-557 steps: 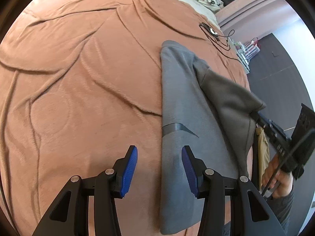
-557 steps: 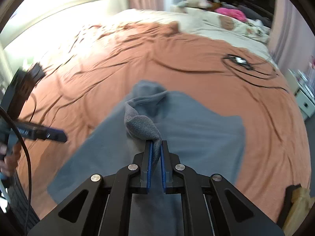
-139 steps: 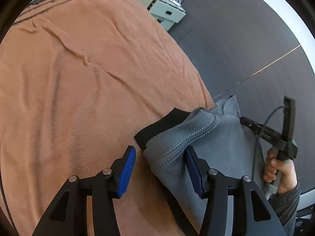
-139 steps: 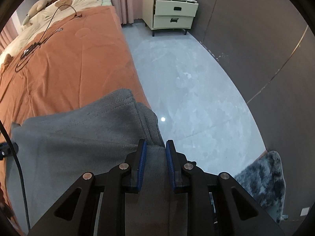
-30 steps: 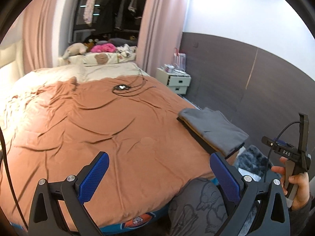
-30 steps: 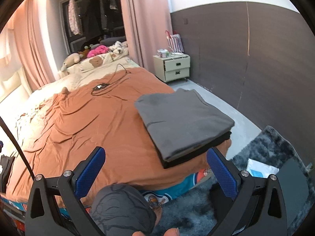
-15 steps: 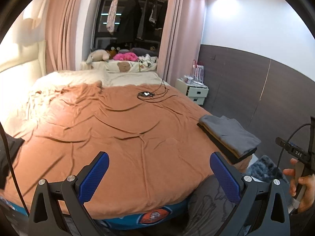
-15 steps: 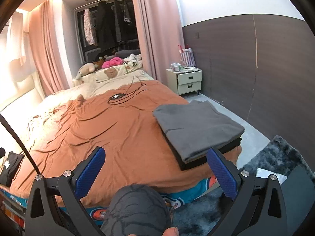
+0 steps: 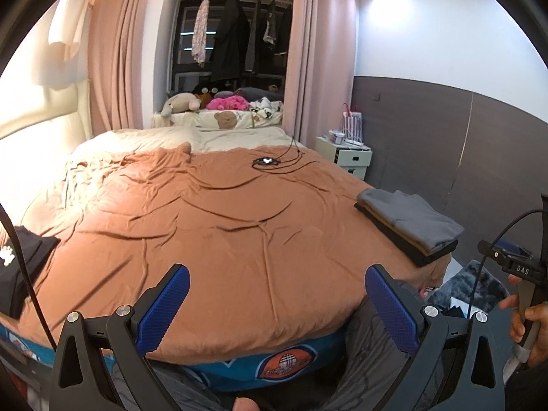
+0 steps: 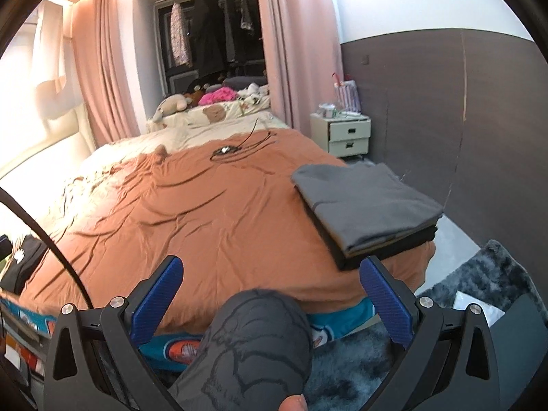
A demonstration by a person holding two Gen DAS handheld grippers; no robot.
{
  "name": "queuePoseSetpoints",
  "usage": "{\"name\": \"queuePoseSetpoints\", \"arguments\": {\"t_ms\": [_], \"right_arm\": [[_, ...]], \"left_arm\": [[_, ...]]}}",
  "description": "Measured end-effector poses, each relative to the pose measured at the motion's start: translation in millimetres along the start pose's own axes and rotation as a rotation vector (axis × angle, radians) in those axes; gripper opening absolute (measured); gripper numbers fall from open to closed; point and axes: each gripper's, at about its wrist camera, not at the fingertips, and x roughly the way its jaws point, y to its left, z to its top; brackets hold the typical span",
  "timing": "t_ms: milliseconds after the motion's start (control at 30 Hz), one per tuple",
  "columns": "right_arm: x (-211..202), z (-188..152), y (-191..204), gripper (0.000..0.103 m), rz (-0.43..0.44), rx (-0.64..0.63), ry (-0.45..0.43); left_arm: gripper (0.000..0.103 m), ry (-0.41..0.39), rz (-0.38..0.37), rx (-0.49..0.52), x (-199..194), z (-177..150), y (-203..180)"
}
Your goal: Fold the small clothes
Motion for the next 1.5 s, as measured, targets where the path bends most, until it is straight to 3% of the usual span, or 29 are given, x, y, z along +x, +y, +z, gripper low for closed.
{"name": "queuePoseSetpoints", "arguments": {"t_ms": [167,500,1500], "right_arm": [[7,-12,6,0.103,0.007,-0.010,0.035],[13,-14,12,0.103,0.011,-0.023,0.063],[17,-20,40,0.103,0.025,-0.056,0.076]], "left_arm": [[0.103,-0.004,0.024,-0.036,1,-15,11],[0.103,0.002,0.026,-0.015,9,-33,10],[0.103,0.030,0.048,-0.045,21,-40,19]]}}
